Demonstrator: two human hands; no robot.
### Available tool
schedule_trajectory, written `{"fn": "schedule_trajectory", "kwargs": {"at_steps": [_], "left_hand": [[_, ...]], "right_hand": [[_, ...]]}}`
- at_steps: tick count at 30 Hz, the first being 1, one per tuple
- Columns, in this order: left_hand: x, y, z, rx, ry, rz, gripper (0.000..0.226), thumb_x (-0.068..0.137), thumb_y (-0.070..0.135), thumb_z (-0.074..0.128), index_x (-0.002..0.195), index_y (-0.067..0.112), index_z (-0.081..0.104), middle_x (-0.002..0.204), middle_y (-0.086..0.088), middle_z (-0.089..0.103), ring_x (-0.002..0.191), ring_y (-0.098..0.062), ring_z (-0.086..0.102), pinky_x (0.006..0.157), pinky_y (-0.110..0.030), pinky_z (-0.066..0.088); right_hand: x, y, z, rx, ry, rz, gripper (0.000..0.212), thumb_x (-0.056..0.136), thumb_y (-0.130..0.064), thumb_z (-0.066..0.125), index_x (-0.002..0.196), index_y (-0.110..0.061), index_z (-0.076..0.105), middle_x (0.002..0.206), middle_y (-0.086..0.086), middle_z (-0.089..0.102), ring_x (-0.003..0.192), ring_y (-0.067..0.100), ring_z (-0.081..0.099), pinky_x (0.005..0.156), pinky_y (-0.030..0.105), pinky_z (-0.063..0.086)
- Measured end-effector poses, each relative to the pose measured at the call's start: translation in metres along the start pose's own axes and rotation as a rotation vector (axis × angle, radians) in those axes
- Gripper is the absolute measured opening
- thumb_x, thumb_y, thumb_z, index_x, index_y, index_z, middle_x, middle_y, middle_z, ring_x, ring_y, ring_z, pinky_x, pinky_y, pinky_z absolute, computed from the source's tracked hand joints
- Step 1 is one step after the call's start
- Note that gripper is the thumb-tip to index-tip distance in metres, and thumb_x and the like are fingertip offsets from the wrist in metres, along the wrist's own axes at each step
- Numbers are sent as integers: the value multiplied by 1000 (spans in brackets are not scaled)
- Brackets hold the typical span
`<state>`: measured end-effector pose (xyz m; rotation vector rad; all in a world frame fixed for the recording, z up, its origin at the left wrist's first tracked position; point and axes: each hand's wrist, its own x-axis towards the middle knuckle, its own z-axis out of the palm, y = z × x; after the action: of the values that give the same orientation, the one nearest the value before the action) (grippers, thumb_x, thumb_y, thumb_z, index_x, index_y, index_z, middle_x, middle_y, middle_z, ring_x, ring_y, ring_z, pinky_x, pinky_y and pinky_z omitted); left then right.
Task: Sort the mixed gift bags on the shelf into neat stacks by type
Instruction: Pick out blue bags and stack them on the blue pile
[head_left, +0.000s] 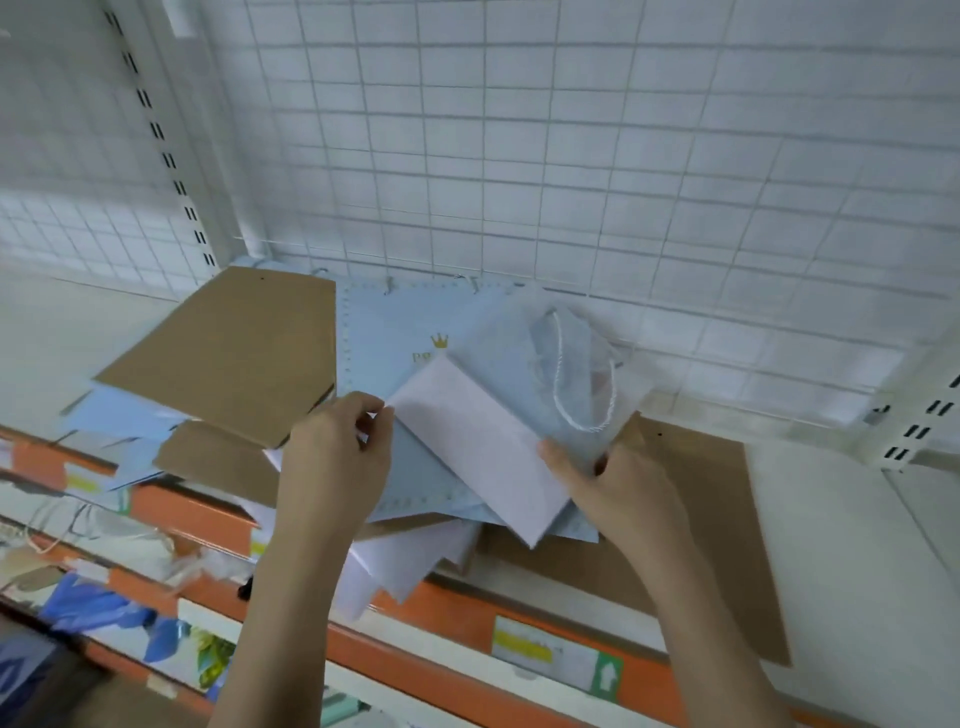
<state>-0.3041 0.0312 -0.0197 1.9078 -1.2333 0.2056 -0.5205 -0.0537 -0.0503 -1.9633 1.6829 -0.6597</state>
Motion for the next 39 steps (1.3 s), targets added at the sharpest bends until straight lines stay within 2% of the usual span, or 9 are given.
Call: {"fn": "schedule_trajectory", "kwargs": {"at_steps": [3, 6, 12, 17, 21, 29, 34, 36, 39], "left_hand": [[15, -21, -1, -8, 39, -29, 16, 86, 16, 61, 93, 3, 69, 75, -8, 64, 67, -28, 57, 60, -27, 39], [23, -29, -4, -37, 33, -114, 34, 83, 27, 66, 101, -2, 62, 92, -17, 63, 90, -37, 57, 71, -35, 40], [23, -26, -10, -118, -334, -296, 66, 70, 43, 76, 111, 2, 44, 94, -4, 46, 87, -27, 47, 69, -30, 35], [30, -32, -10, -318, -356, -261, 42, 75, 33, 74, 100, 11, 49, 83, 7, 53, 77, -17, 48, 53, -24, 35], [32, -30, -16, -491, -256, -168, 22, 89, 20, 59, 98, 15, 40, 80, 15, 47, 73, -15, 50, 57, -28, 36], [31, -27, -25, -617, -96, -87, 22, 94, 13, 48, 116, 13, 47, 79, 22, 50, 66, 17, 53, 53, -1, 38], [32, -17, -20, -631, -58, -124, 24, 95, 18, 44, 118, 12, 51, 74, 15, 50, 61, 11, 50, 50, -3, 35], [29, -7, -15, -620, -65, -114, 23, 96, 18, 43, 116, 13, 51, 72, 12, 50, 58, 8, 49, 48, -4, 35], [21, 14, -5, -620, -90, -108, 20, 97, 18, 42, 114, 14, 50, 76, 16, 51, 61, 16, 50, 51, 0, 35]], "right_hand": [[1, -6, 12, 74, 70, 39, 96, 57, -83, 52, 114, -5, 49, 112, 11, 54, 99, 28, 57, 76, 39, 50], [-4, -10, 14, 134, 186, 88, 71, 69, -57, 68, 109, -2, 48, 109, 13, 52, 99, 31, 54, 74, 36, 44], [-21, -16, 23, 333, 349, 114, 48, 84, -27, 65, 120, -9, 40, 114, 9, 55, 103, 29, 54, 75, 29, 37], [-32, -19, 27, 372, 390, 149, 52, 91, -22, 56, 134, -9, 29, 124, 16, 55, 111, 36, 54, 78, 29, 36], [-38, -17, 27, 422, 402, 195, 53, 93, -23, 52, 137, -13, 24, 124, 20, 55, 110, 38, 55, 81, 33, 38], [-49, -17, 18, 401, 548, 220, 56, 94, -25, 48, 143, -21, 20, 134, 17, 50, 114, 37, 53, 87, 36, 38], [-53, -5, -4, 380, 568, 238, 54, 95, -26, 46, 145, -22, 25, 92, 12, 48, 104, 33, 53, 78, 32, 34], [-52, 9, -15, 361, 580, 240, 50, 95, -26, 46, 143, -18, 32, 91, 13, 51, 106, 35, 53, 79, 33, 36], [-55, 39, -37, 334, 637, 245, 30, 94, -27, 46, 121, -14, 47, 80, 8, 58, 87, 34, 56, 74, 35, 39]]}}
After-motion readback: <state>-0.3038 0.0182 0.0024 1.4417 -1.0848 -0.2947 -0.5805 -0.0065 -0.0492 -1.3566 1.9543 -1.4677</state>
